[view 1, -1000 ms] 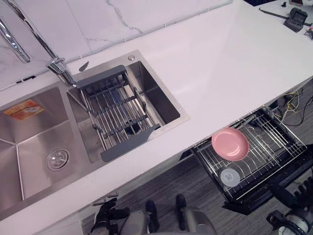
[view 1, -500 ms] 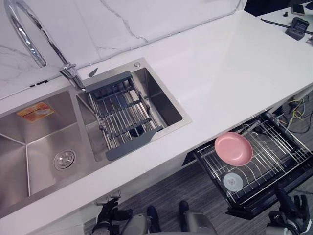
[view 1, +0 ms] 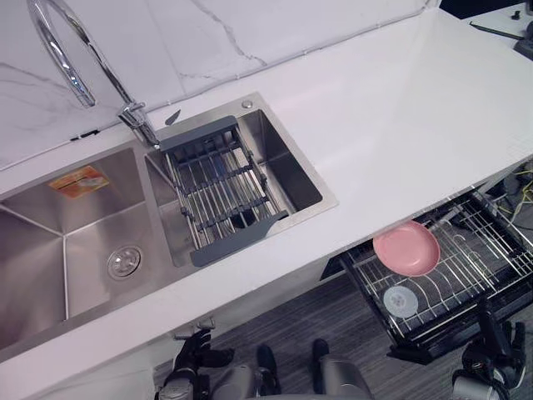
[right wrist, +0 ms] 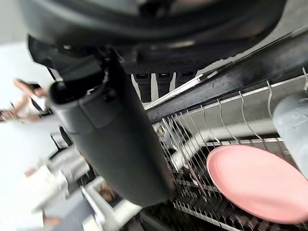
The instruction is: Walk over to the sink, pick up the cup, carry it to the dishwasher, place the cup inside the dishwasher, then close the dishwasher door
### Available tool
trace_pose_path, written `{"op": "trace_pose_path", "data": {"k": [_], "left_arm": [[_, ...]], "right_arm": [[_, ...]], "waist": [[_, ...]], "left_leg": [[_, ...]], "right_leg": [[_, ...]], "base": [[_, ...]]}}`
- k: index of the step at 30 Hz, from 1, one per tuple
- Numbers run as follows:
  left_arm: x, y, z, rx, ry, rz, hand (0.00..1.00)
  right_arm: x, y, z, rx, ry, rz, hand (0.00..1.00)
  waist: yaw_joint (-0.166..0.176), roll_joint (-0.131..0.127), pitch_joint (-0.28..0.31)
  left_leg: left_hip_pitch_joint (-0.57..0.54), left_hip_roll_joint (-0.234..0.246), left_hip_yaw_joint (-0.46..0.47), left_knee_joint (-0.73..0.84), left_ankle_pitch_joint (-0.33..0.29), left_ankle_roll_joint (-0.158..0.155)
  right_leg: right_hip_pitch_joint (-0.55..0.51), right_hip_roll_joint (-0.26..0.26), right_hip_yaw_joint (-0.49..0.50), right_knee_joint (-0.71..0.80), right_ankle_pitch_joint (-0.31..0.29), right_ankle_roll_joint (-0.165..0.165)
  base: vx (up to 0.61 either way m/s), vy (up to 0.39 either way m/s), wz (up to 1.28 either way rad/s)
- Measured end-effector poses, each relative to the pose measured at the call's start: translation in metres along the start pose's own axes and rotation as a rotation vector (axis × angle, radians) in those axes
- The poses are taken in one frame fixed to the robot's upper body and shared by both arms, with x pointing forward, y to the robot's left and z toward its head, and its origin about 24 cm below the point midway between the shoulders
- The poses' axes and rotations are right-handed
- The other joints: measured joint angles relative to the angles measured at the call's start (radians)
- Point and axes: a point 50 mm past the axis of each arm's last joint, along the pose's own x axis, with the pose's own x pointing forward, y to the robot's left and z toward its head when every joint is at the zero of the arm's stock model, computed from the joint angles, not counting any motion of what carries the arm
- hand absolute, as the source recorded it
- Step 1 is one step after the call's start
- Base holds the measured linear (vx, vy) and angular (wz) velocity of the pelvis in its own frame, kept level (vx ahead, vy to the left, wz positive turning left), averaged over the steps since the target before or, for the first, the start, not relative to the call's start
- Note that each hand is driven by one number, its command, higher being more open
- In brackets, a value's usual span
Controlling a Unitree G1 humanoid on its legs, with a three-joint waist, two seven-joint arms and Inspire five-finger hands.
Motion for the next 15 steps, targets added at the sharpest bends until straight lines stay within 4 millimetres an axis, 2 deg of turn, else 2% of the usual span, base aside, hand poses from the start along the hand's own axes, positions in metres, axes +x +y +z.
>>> {"op": "trace_pose_path", "data": {"k": [3, 7, 12, 13, 15], "left_arm": [[0.000, -0.009, -0.001, -0.012, 0.007, -0.011, 0.90], [0.000, -0.012, 0.000, -0.010, 0.001, -0.040, 0.90], [-0.001, -0.016, 0.002, 0.014, -0.022, -0.069, 0.90], [-0.001, -0.016, 0.002, 0.018, -0.022, -0.074, 0.90], [-0.001, -0.017, 0.002, 0.027, -0.027, -0.080, 0.90]], "right_arm": [[-0.007, 0.009, -0.007, -0.018, 0.039, 0.066, 0.90], [-0.011, 0.026, -0.027, -0.025, 0.114, 0.181, 0.90], [-0.010, 0.059, -0.045, -0.030, 0.175, 0.352, 0.90], [-0.010, 0.069, -0.055, -0.046, 0.214, 0.423, 0.90], [-0.006, 0.079, -0.066, -0.058, 0.236, 0.441, 0.90]], "waist": [[0.000, 0.007, 0.000], [0.003, 0.013, -0.005], [0.006, 0.014, -0.005], [0.007, 0.013, -0.006], [0.007, 0.012, -0.009]], "left_leg": [[0.000, -0.003, -0.028, -0.002, 0.010, 0.005], [0.005, -0.009, -0.081, -0.016, 0.031, -0.009], [0.012, -0.010, -0.118, -0.039, 0.053, -0.028], [0.021, -0.010, -0.128, -0.043, 0.057, -0.031], [0.025, -0.018, -0.147, -0.053, 0.068, -0.030]], "right_leg": [[0.005, -0.006, -0.026, 0.012, -0.014, -0.003], [0.018, -0.017, -0.073, 0.031, -0.036, -0.003], [0.029, -0.021, -0.121, 0.035, -0.037, -0.003], [0.041, -0.023, -0.136, 0.035, -0.038, -0.005], [0.049, -0.030, -0.149, 0.034, -0.046, -0.006]], "base": [[0.03, -0.033, 0.29], [0.04, -0.058, 0.41], [0.02, -0.047, 0.20], [-0.01, -0.022, 0.16], [-0.04, -0.009, 0.28]]}}
